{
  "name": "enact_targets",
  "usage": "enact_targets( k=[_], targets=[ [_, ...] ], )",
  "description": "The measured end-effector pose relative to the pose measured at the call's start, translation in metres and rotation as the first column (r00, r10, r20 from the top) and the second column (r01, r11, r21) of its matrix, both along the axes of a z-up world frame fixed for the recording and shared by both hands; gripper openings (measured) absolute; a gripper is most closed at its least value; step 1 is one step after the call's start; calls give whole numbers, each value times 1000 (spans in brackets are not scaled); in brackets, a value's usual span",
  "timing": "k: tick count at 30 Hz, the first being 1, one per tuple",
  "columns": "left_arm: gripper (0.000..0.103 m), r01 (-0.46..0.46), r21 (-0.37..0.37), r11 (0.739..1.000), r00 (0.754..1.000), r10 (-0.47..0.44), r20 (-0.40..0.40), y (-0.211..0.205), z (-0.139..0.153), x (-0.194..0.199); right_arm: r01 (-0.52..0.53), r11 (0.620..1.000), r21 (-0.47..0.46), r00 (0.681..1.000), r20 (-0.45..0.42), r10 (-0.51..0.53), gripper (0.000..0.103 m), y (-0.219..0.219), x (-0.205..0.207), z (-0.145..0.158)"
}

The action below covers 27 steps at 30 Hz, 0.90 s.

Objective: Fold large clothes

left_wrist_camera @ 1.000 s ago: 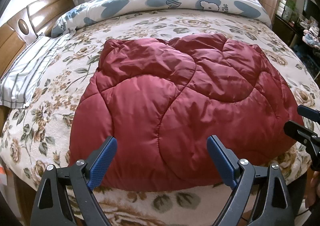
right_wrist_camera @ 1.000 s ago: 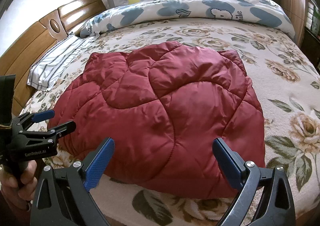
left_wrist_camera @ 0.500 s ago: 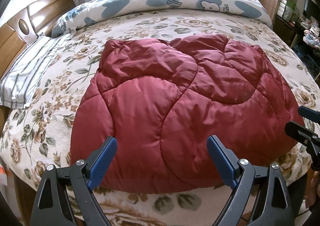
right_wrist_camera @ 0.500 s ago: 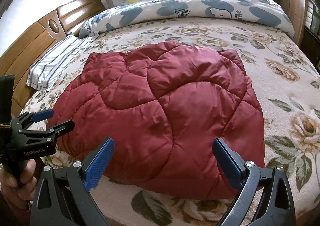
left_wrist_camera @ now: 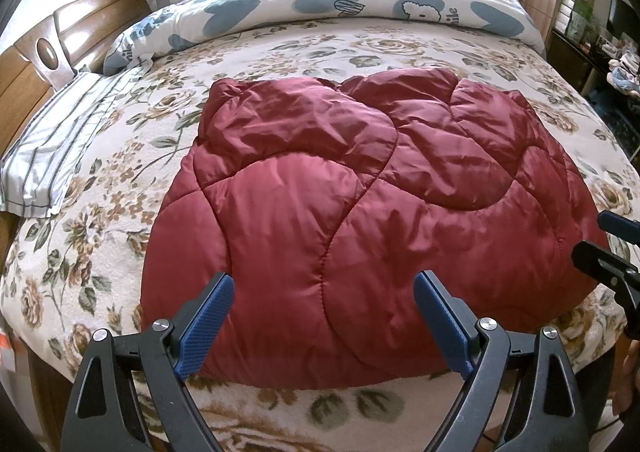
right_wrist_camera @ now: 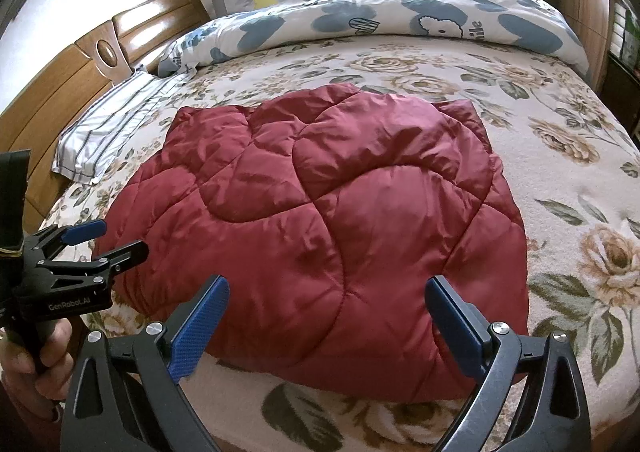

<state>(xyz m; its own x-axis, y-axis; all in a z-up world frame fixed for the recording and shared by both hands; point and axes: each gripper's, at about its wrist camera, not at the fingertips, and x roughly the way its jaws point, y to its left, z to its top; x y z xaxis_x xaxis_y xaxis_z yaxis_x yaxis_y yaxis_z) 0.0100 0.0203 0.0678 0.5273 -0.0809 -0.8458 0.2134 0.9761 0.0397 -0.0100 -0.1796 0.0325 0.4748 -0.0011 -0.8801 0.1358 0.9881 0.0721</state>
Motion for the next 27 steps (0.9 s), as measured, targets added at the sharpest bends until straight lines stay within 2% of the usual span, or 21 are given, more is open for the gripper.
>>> enact_targets(
  k=[17, 27],
  targets=[
    [92, 0, -8, 1000, 1000, 0, -1, 2, 2, 2, 2, 1000, -1, 1000, 0, -2, 99, -2, 1, 0],
    [92, -6, -61, 998, 1000, 6, 4, 5, 7, 0, -2, 1000, -13, 1000, 16, 2, 99, -1, 5, 4]
  ],
)
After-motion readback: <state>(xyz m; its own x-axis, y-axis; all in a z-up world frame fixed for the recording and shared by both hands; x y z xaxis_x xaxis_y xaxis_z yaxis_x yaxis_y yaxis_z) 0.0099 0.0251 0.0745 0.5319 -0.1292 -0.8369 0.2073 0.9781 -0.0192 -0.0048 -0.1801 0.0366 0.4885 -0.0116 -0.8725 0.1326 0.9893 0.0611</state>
